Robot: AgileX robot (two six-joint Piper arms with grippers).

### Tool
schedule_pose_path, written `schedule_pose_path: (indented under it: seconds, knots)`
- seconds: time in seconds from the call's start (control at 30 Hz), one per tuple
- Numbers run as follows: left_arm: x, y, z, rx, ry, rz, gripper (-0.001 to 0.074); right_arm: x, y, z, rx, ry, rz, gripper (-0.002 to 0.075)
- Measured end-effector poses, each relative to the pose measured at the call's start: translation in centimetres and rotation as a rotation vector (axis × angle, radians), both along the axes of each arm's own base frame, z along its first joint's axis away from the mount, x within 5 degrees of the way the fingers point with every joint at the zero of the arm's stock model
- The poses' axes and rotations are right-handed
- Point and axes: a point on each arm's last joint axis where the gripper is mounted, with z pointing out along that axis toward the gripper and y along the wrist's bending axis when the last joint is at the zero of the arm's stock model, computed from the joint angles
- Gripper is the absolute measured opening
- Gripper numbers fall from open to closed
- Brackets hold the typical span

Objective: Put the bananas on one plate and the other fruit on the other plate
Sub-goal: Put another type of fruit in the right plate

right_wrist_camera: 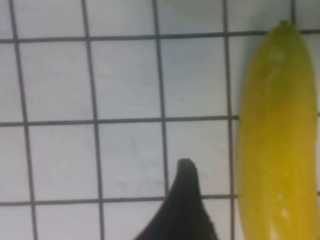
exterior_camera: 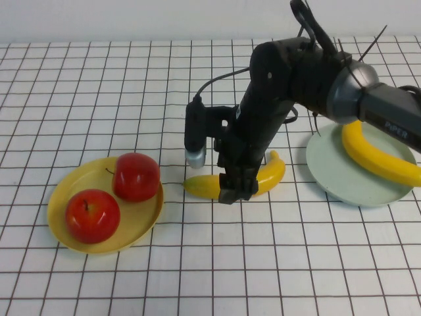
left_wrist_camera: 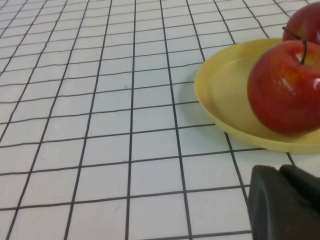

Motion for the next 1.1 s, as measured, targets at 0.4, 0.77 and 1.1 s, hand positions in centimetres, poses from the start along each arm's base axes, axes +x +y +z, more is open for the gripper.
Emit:
schedule_pose_path:
  seconds: [0.4,0.77,1.1]
  knots:
    - [0.0,0.0,0.0,0.0,0.0,0.0,-0.0003,0.9,0.8,-2.7,-0.033,-0.044,0.071,0.0531]
    - [0.0,0.0,0.0,0.0,0.0,0.0,-0.0003,1.8,0.4,-4.5,-0.052,-0.033,0.044,0.0476]
    - [0.0,0.0,0.0,0.0,0.0,0.0,-0.0004,3.0,-2.4,-3.3,-0.052,0.008,-0.138,0.0322]
